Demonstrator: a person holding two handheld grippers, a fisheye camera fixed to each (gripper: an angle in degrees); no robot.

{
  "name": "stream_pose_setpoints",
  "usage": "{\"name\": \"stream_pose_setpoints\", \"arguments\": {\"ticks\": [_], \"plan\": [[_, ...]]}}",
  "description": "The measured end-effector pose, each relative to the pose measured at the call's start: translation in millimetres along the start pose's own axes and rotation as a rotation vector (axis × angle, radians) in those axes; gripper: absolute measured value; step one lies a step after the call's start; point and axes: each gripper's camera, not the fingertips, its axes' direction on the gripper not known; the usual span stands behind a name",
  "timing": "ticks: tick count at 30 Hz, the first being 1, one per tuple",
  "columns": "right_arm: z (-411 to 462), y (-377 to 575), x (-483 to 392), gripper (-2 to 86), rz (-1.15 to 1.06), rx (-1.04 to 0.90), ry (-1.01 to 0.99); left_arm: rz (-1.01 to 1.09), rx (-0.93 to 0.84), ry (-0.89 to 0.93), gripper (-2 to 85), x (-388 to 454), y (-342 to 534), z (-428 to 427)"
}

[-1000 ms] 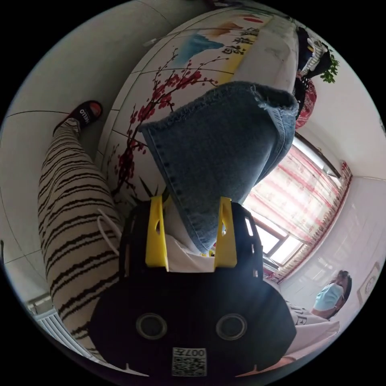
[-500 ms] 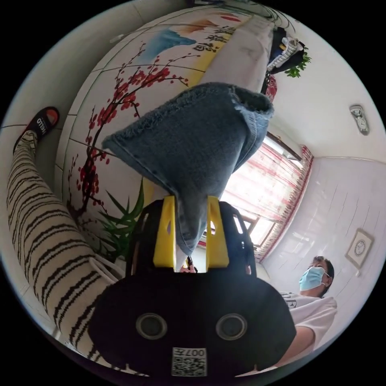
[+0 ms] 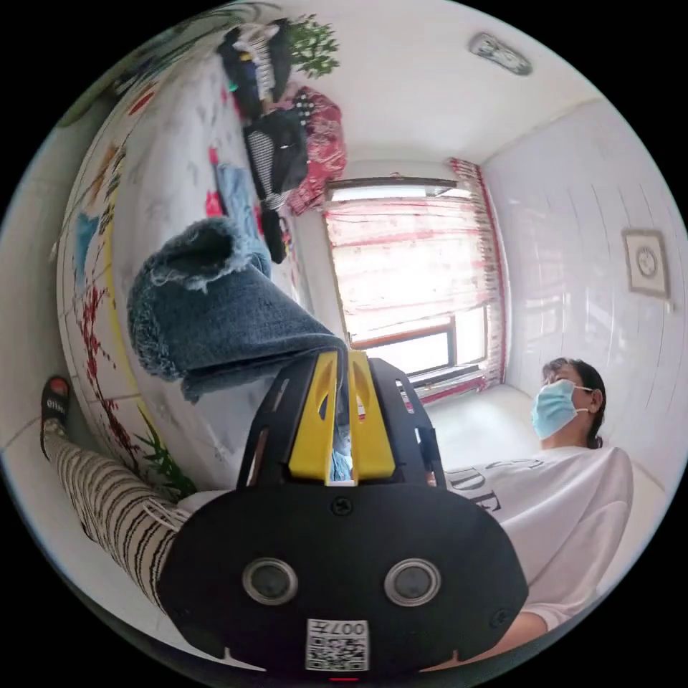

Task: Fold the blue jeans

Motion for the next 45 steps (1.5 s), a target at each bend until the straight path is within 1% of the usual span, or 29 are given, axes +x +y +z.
{"name": "stream_pose_setpoints", "arguments": {"ticks": [1, 3, 4, 5, 7, 11, 14, 18, 22, 25, 27, 29, 30, 31, 32, 33, 35, 38, 40, 43, 45], "plan": [[-9, 3, -17, -0.1, -0.079, -0.022, 0.002, 0.049, 0.022, -0.008, -0.3, 22, -5, -8], [-14, 13, -31, -0.2, -0.154, -0.078, 0.027, 0.108, 0.029, -0.047, -0.3, 46, -9, -15], [-14, 17, -33, -0.2, -0.157, -0.100, 0.045, 0.125, 0.026, -0.116, -0.3, 55, -8, -18], [-12, 26, -32, -0.2, -0.136, -0.140, 0.088, 0.114, 0.017, -0.193, -0.3, 59, -6, -18], [-8, 47, -23, -0.2, -0.053, -0.177, 0.156, 0.070, 0.024, -0.277, -0.3, 59, 0, -14], [-8, 68, -21, -0.2, 0.016, -0.118, 0.137, 0.015, 0.009, -0.386, -0.3, 63, -9, 22], [-2, 61, -42, -0.2, -0.022, -0.095, 0.165, 0.009, 0.021, -0.375, -0.3, 70, -37, 54], [24, 34, -92, 0.0, -0.146, -0.071, 0.234, 0.032, 0.027, -0.363, -0.3, 86, -79, 107], [68, -14, -139, 0.1, -0.228, -0.084, 0.273, -0.007, 0.018, -0.406, -0.2, 90, -143, 187], [143, -83, -186, 0.3, -0.357, -0.132, 0.345, -0.006, -0.021, -0.469, 0.4, 82, -212, 264], [189, -120, -197, 0.6, -0.364, -0.158, 0.378, 0.044, -0.047, -0.518, 1.3, 75, -261, 326], [239, -150, -199, 1.1, -0.371, -0.172, 0.435, 0.105, -0.106, -0.675, 5.2, 51, -324, 423], [272, -166, -193, 1.6, -0.352, -0.200, 0.469, 0.101, -0.124, -0.720, 6.7, 41, -336, 446], [302, -176, -186, 2.0, -0.335, -0.232, 0.531, 0.096, -0.152, -0.794, 9.1, 22, -356, 488], [315, -179, -182, 2.2, -0.322, -0.247, 0.572, 0.112, -0.183, -0.833, 11.1, 7, -370, 525], [334, -181, -174, 2.6, -0.307, -0.267, 0.647, 0.128, -0.200, -0.845, 11.7, 1, -375, 542], [346, -178, -161, 3.1, -0.268, -0.263, 0.711, 0.207, -0.280, -0.869, 13.2, -18, -380, 600], [331, -160, -134, 4.0, -0.181, -0.226, 0.729, 0.277, -0.406, -0.898, 12.8, -47, -360, 648], [307, -147, -118, 4.6, -0.117, -0.170, 0.777, 0.299, -0.474, -0.924, 12.1, -65, -344, 666], [256, -132, -97, 6.5, 0.018, -0.032, 0.898, 0.377, -0.552, -1.008, 10.9, -86, -320, 695], [245, -136, -89, 7.4, 0.085, -0.010, 0.915, 0.395, -0.607, -1.066, 10.1, -98, -312, 717]]}}
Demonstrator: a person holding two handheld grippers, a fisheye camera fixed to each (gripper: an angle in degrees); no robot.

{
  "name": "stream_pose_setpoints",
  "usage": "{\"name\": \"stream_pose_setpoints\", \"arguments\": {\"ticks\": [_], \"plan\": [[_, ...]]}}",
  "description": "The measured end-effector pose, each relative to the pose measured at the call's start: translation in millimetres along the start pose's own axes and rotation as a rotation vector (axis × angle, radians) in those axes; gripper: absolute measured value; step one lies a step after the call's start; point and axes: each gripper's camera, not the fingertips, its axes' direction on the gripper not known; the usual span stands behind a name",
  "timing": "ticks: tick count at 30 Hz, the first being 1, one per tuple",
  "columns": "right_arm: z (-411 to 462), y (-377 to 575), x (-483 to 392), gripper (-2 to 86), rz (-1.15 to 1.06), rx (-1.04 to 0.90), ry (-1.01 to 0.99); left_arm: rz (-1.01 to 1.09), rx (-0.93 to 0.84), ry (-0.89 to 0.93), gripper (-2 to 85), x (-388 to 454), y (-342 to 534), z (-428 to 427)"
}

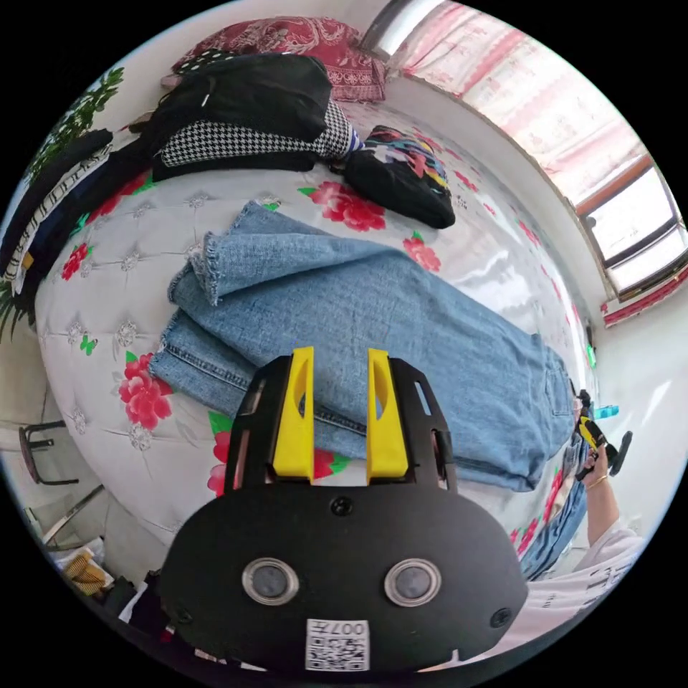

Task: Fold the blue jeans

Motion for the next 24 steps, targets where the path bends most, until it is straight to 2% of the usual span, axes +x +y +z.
{"name": "stream_pose_setpoints", "arguments": {"ticks": [4, 7, 10, 12, 14, 17, 20, 24], "plan": [[21, -18, -6, 7.8, 0.044, -0.087, 0.024, 0.044, -0.036, -0.206, 3.3, 34, -17, 30], [47, -20, -20, 5.8, 0.033, -0.215, 0.044, 0.176, -0.071, -0.309, -0.4, 70, -26, 40], [46, -11, -48, 1.0, -0.178, -0.240, 0.311, 0.363, -0.169, -0.415, -0.8, 110, -26, 52], [31, -8, -41, 0.4, -0.200, -0.211, 0.327, 0.447, -0.263, -0.408, -0.9, 126, -16, 55], [14, -8, -22, 0.2, -0.128, -0.192, 0.271, 0.482, -0.398, -0.287, -0.9, 138, 10, 52], [-10, -5, -8, 0.3, -0.071, -0.144, 0.320, 0.452, -0.531, -0.104, -0.9, 153, 62, 45], [-41, 12, -30, 1.1, -0.123, -0.037, 0.389, 0.370, -0.437, -0.080, -0.6, 159, 109, 21], [-81, 77, -102, 3.5, -0.356, 0.007, 0.095, 0.253, -0.217, -0.119, 1.8, 144, 128, -30]]}}
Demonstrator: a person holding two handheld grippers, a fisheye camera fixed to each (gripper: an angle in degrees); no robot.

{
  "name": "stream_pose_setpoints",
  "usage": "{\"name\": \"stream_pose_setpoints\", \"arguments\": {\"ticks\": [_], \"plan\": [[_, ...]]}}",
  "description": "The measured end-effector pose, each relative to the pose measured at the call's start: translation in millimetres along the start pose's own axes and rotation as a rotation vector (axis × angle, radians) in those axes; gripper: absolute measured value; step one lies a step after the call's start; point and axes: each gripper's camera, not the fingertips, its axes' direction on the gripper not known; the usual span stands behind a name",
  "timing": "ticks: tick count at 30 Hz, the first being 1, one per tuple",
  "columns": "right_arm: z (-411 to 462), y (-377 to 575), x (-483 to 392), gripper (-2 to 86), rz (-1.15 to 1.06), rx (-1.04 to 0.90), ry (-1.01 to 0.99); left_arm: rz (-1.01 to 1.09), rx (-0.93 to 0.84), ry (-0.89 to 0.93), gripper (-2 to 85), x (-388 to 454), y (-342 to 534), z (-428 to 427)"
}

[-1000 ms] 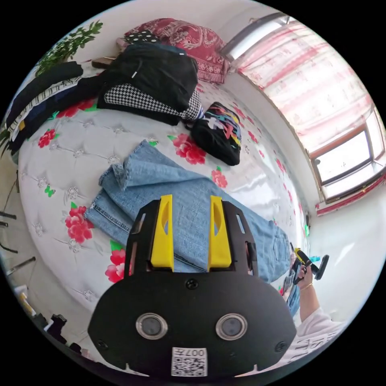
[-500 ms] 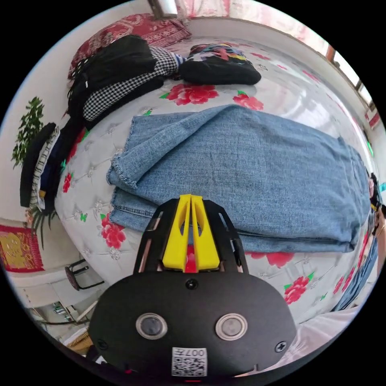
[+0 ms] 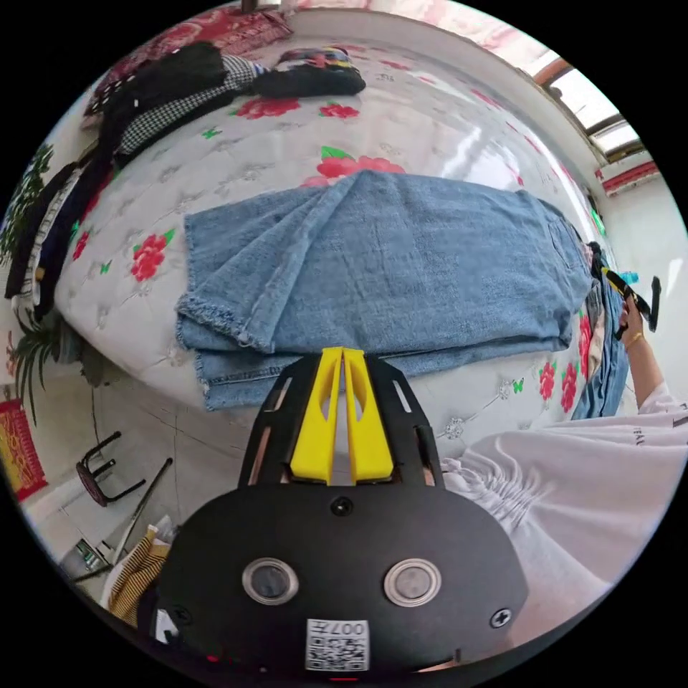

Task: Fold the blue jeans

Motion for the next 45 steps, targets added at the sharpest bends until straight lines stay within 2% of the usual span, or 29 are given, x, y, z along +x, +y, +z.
{"name": "stream_pose_setpoints", "arguments": {"ticks": [2, 5, 10, 13, 15, 17, 19, 22, 26, 29, 35, 37, 42, 45], "plan": [[-14, 30, -44, 4.0, -0.088, 0.014, -0.070, -0.039, 0.092, -0.068, 8.0, -20, 5, -21], [-27, 84, -107, 4.6, -0.186, -0.015, -0.129, -0.012, 0.133, -0.068, 15.6, -37, -6, -24], [-17, 143, -197, 4.9, -0.406, -0.102, -0.002, 0.108, 0.002, -0.166, 18.0, -33, -52, 18], [0, 151, -220, 4.7, -0.472, -0.159, 0.104, 0.217, -0.121, -0.361, 14.9, -20, -78, 53], [16, 154, -234, 3.8, -0.527, -0.212, 0.166, 0.274, -0.166, -0.342, 11.4, -18, -89, 59], [24, 156, -242, 2.9, -0.585, -0.260, 0.234, 0.218, -0.172, -0.371, 0.7, -31, -103, 48], [7, 157, -245, 2.1, -0.597, -0.187, 0.271, 0.207, -0.195, -0.322, -0.3, -46, -112, 31], [-41, 156, -217, 1.1, -0.349, -0.056, 0.089, 0.186, -0.162, -0.241, -0.6, -83, -112, -10], [-28, 176, -187, 0.8, -0.131, -0.134, -0.021, 0.072, -0.234, 0.088, -0.2, -158, -103, -13], [-16, 184, -186, 0.8, -0.113, -0.210, 0.004, -0.093, -0.187, 0.183, 3.9, -208, -96, -1], [-28, 174, -220, 2.0, -0.287, -0.183, 0.123, -0.190, -0.034, 0.177, 14.8, -256, -90, -12], [-31, 172, -230, 2.2, -0.332, -0.172, 0.130, -0.214, 0.015, 0.147, 14.6, -266, -79, -18], [-21, 172, -254, 2.1, -0.416, -0.227, 0.154, -0.191, -0.020, 0.149, 15.2, -266, -21, -7], [-8, 174, -258, 1.9, -0.441, -0.271, 0.209, -0.187, -0.042, 0.068, 15.8, -258, 28, 5]]}}
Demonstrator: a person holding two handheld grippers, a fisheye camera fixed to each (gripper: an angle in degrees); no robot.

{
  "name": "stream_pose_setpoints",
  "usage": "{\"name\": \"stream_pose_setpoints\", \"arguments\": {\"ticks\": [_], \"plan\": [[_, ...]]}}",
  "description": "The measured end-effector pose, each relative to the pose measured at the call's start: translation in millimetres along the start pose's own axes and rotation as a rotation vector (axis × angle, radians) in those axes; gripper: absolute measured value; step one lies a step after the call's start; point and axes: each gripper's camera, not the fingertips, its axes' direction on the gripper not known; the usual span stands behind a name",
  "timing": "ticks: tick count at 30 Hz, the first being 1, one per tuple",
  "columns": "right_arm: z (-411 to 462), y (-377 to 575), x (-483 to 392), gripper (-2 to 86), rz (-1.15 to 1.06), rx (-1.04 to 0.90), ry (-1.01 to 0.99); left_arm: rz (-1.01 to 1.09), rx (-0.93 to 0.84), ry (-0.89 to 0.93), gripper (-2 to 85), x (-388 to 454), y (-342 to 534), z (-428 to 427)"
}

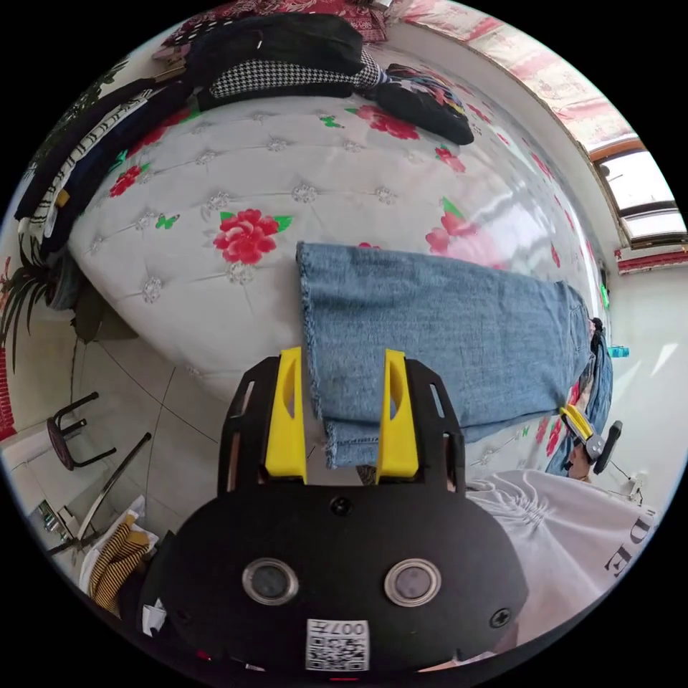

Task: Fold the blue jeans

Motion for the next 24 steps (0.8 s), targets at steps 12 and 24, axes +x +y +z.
{"name": "stream_pose_setpoints", "arguments": {"ticks": [12, 24], "plan": [[7, -11, 26, -0.2, -0.026, -0.033, -0.030, -0.004, 0.107, -0.023, 1.1, -49, 53, 10], [-59, 42, 117, -0.3, 0.174, 0.257, -0.236, 0.029, 0.096, 0.348, -0.8, -101, 77, -118]]}}
